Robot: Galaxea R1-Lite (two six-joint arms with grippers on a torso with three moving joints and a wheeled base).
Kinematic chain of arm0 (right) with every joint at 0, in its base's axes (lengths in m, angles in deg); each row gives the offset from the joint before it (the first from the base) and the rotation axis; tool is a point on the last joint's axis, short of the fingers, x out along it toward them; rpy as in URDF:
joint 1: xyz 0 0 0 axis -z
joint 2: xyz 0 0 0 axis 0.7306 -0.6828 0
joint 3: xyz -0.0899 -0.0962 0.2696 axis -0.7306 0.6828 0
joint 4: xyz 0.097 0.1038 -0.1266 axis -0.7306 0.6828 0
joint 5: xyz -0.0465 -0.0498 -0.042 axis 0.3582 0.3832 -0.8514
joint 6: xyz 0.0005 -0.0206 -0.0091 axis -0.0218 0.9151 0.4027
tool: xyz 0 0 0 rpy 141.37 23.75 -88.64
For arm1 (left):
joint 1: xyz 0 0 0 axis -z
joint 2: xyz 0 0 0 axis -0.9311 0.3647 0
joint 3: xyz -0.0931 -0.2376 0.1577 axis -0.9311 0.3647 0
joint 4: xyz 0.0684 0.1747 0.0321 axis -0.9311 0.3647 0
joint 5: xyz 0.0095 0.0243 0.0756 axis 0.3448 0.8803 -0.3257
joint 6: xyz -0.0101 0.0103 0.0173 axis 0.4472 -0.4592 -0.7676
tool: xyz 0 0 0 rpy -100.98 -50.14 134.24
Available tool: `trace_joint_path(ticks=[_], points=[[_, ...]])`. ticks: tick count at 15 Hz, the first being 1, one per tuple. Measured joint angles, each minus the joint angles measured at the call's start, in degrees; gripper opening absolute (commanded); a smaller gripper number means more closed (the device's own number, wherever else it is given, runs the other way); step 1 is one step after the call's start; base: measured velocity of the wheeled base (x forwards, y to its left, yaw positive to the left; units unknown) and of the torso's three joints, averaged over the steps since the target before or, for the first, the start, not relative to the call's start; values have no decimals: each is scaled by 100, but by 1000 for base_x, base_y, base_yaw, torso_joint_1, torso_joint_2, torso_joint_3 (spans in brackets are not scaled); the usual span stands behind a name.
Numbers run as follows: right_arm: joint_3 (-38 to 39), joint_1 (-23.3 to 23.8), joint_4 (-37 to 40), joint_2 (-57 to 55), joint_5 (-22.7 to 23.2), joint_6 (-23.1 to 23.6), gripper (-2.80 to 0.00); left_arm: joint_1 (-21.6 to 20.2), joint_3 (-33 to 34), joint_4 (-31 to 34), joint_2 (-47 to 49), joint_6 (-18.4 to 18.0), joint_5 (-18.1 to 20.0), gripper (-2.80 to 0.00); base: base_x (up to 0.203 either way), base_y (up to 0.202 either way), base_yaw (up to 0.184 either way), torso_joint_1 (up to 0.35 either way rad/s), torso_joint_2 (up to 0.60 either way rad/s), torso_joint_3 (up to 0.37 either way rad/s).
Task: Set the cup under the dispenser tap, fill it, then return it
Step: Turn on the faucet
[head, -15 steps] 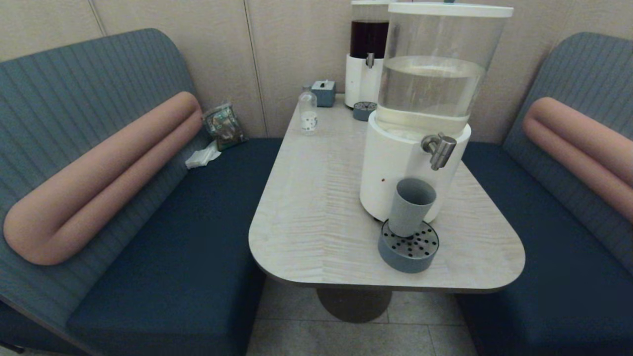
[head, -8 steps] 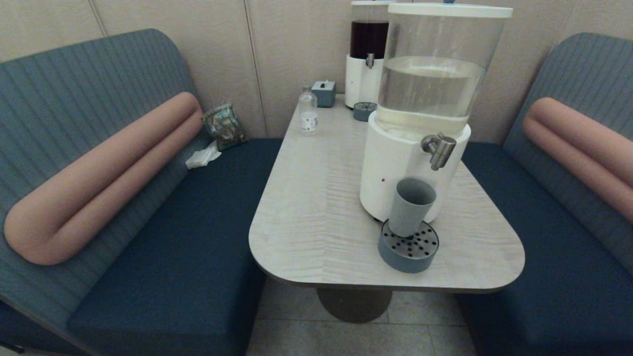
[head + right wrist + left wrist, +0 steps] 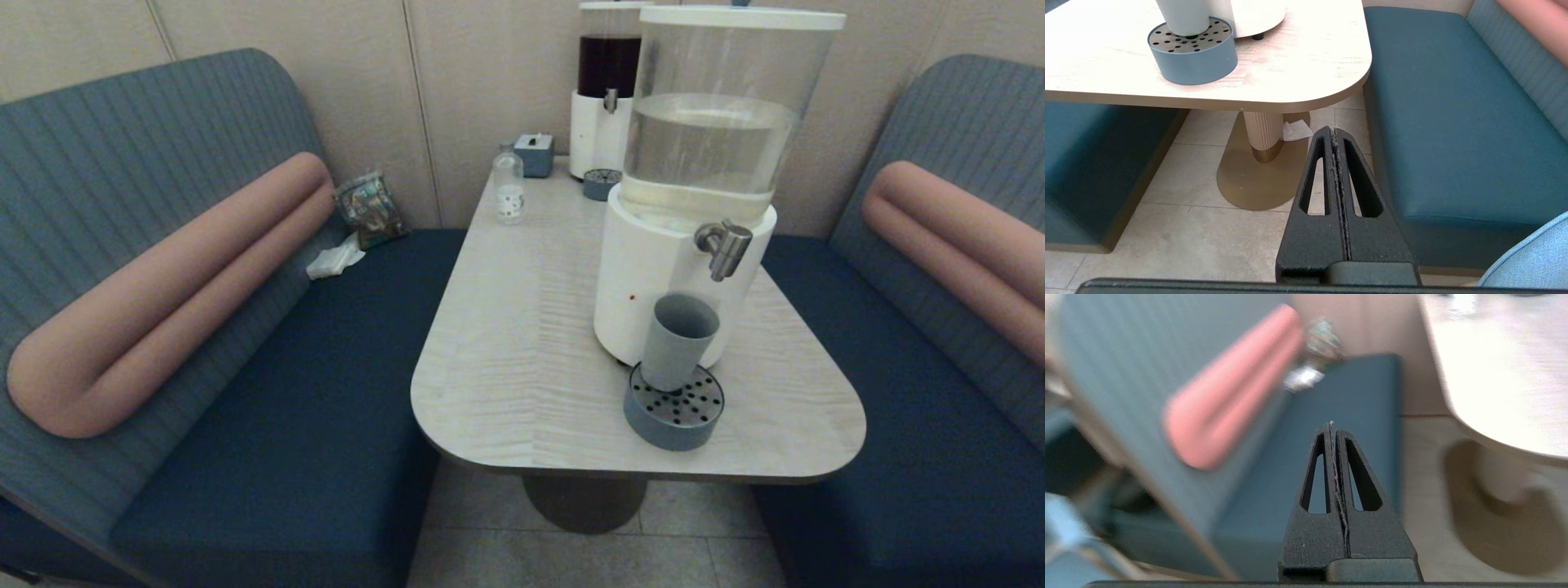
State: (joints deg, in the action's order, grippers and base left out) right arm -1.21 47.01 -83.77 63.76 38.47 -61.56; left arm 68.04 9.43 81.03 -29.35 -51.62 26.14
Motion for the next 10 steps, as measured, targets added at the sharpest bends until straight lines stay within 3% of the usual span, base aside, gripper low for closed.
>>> trace_joint_path(ticks=[2, 10], points=[[0, 0, 0, 0, -2, -1, -280, 0, 113, 171, -147, 374, 351, -280, 0, 0, 0, 0, 0, 0], [0, 1, 0, 0, -4, 0, -280, 2, 828, 387, -244, 949, 889, -280, 0, 0, 0, 0, 0, 0]])
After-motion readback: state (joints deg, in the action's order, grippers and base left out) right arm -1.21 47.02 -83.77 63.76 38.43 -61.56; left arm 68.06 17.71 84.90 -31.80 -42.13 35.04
